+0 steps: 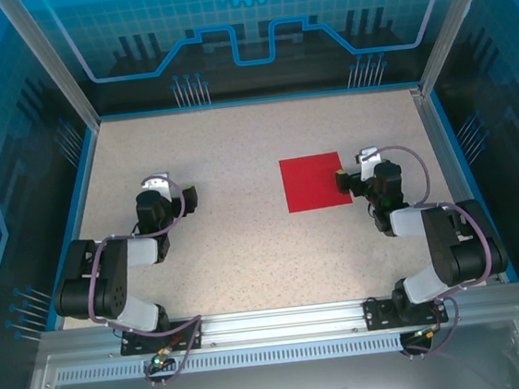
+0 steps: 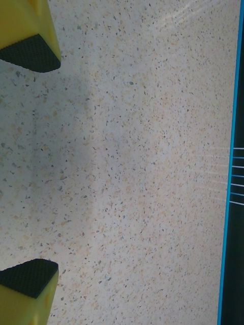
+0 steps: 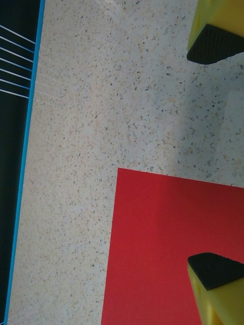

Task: Fold a paper plane with a square sheet of paper (pick it up from the middle)
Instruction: Move the square sheet of paper to the center of the table.

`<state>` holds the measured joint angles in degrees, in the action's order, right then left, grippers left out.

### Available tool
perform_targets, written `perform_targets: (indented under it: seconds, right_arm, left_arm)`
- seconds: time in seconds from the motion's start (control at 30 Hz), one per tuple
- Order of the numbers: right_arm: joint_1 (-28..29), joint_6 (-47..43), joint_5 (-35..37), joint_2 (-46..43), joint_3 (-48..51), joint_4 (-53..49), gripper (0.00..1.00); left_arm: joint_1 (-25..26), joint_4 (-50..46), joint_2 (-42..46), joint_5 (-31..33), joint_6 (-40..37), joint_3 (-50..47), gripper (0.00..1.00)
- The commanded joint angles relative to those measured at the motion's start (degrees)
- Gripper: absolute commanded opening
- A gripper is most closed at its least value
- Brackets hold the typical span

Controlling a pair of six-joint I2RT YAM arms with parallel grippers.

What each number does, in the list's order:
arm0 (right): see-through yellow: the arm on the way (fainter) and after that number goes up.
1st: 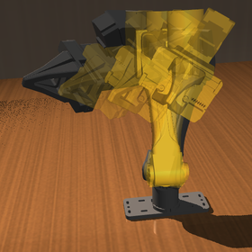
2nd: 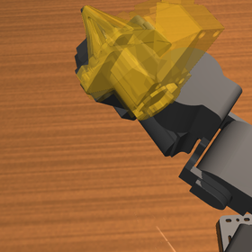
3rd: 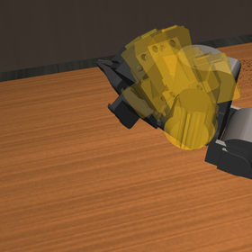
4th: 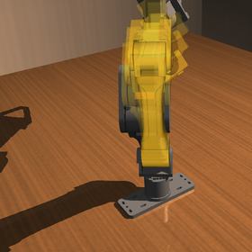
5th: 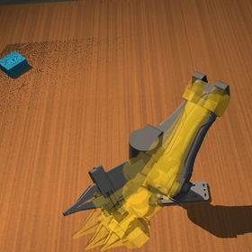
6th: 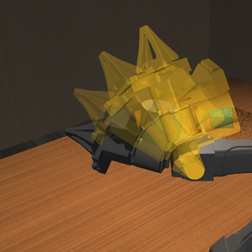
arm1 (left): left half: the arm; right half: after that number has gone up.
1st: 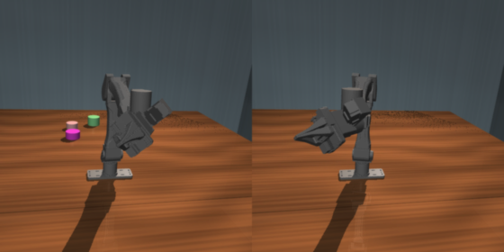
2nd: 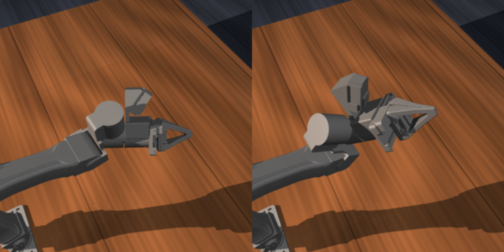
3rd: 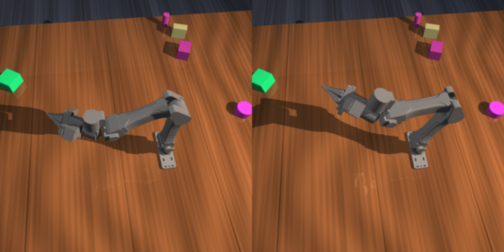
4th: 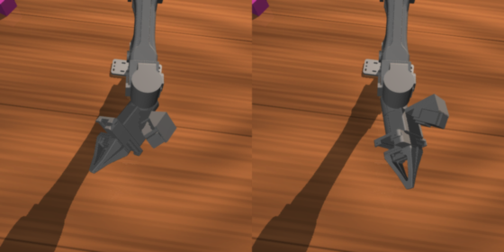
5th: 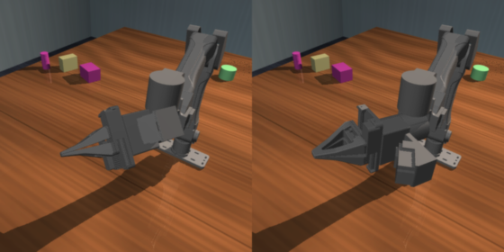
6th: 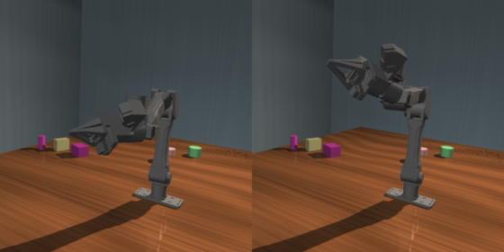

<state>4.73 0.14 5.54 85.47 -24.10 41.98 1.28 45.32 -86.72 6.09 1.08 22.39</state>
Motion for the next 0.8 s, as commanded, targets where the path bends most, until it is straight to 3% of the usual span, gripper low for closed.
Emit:
perform_targets:
  seconds: [0.0, 0.17, 0.27, 0.33, 0.43, 0.53, 0.63, 0.77]
  right_arm:
    - [0.2, -0.3, 3.1, -2.5, -3.3, -5.6, 1.00]
    - [2.7, 4.9, 13.0, -7.4, -11.8, -25.5, 0.99]
    - [6.0, 8.6, 11.9, -7.5, -21.2, -43.5, 0.99]
    - [9.4, 10.0, 13.5, -6.3, -25.7, -50.1, 1.00]
    - [14.5, 14.7, 12.3, -4.2, -31.9, -56.7, 0.99]
    - [16.2, 25.2, 3.6, 1.2, -39.2, -64.7, 0.99]
    - [16.4, 32.0, -7.4, 7.5, -41.6, -62.6, 1.00]
    - [19.0, 35.6, -6.7, 15.5, -46.6, -65.1, 0.99]
  left_arm:
    - [-0.6, -0.9, 2.7, -1.1, -0.8, 0.6, 0.99]
    - [-0.6, -20.1, 14.2, 3.5, 5.7, 4.7, 0.98]
    - [-0.6, -29.0, 20.6, 2.8, 13.3, 6.6, 0.98]
    - [-0.6, -39.4, 23.9, 3.0, 20.1, 10.1, 0.98]
    - [-0.5, -51.4, 26.5, -0.1, 23.4, 15.8, 0.98]
    - [-0.5, -59.5, 28.7, -2.8, 23.9, 19.4, 0.98]
    - [-0.5, -63.2, 31.0, -5.2, 25.5, 21.1, 0.98]
    - [-0.5, -67.2, 31.5, -8.8, 25.4, 23.6, 0.99]
